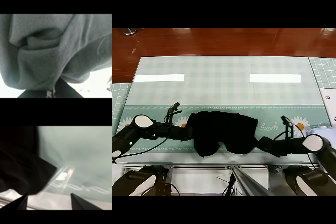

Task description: Fold the shirts.

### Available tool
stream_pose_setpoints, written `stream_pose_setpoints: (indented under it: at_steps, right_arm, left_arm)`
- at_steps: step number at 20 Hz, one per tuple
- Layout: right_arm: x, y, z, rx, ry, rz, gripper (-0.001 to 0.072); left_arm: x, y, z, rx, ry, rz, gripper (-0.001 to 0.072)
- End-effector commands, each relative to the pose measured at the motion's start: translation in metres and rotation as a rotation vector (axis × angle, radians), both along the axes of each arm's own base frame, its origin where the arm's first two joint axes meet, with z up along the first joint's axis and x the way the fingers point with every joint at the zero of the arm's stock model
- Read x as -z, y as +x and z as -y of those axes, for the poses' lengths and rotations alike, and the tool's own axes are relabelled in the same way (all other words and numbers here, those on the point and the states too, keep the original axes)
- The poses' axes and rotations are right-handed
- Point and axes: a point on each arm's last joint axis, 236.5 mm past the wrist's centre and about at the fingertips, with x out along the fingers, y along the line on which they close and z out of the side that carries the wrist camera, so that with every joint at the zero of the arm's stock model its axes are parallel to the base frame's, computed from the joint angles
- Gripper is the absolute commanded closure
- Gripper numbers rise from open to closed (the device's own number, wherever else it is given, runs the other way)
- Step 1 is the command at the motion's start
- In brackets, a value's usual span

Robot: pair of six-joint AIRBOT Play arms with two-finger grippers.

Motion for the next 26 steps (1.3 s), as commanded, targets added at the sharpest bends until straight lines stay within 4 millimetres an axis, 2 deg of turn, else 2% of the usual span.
stream_pose_setpoints:
  at_steps: [1,6,7,8,9,10,12,13,14,15,17,18,20,22,24,26]
  right_arm:
    - [0.008,0.014,-0.032,0.030,0.062,0.020,0.0094]
    - [0.013,0.036,-0.065,0.008,0.089,0.033,0.0094]
    - [0.013,0.040,-0.072,0.000,0.093,0.038,0.0116]
    - [0.012,0.047,-0.079,-0.018,0.094,0.059,0.0274]
    - [0.007,0.052,-0.086,-0.070,0.101,0.099,0.0559]
    - [-0.007,0.058,-0.094,-0.171,0.120,0.167,0.0672]
    - [-0.045,0.077,-0.099,-0.283,0.132,0.272,0.0672]
    - [-0.069,0.097,-0.092,-0.300,0.106,0.338,0.0672]
    - [-0.100,0.125,-0.079,-0.290,0.061,0.416,0.0672]
    - [-0.140,0.156,-0.061,-0.260,0.006,0.514,0.0673]
    - [-0.231,0.206,-0.026,-0.182,-0.074,0.716,0.0672]
    - [-0.285,0.220,-0.013,-0.149,-0.082,0.820,0.0673]
    - [-0.385,0.220,0.001,-0.139,-0.101,1.018,0.0672]
    - [-0.464,0.199,0.016,-0.145,-0.169,1.186,0.0672]
    - [-0.527,0.165,0.027,-0.146,-0.215,1.323,0.0672]
    - [-0.577,0.125,0.036,-0.140,-0.242,1.456,0.0672]
  left_arm:
    - [-0.003,0.001,0.002,0.007,-0.010,0.006,0.0683]
    - [-0.003,0.000,0.003,0.007,-0.013,0.003,0.0682]
    - [-0.004,0.001,0.003,0.004,-0.017,0.003,0.0682]
    - [-0.005,0.002,0.005,-0.001,-0.024,0.002,0.0682]
    - [-0.006,0.003,0.005,0.003,-0.026,0.010,0.0682]
    - [-0.009,0.008,0.004,0.026,-0.027,0.049,0.0682]
    - [-0.030,0.030,0.002,-0.021,-0.065,0.095,0.0683]
    - [-0.053,0.047,0.001,-0.044,-0.104,0.142,0.0683]
    - [-0.087,0.069,0.001,-0.060,-0.164,0.226,0.0682]
    - [-0.128,0.092,0.001,-0.089,-0.232,0.318,0.0683]
    - [-0.222,0.140,-0.007,-0.191,-0.348,0.515,0.0683]
    - [-0.268,0.159,-0.015,-0.244,-0.372,0.605,0.0683]
    - [-0.353,0.173,-0.027,-0.249,-0.369,0.816,0.0683]
    - [-0.425,0.167,-0.041,-0.237,-0.328,0.992,0.0683]
    - [-0.487,0.148,-0.055,-0.221,-0.250,1.163,0.0683]
    - [-0.541,0.116,-0.065,-0.211,-0.167,1.333,0.0684]
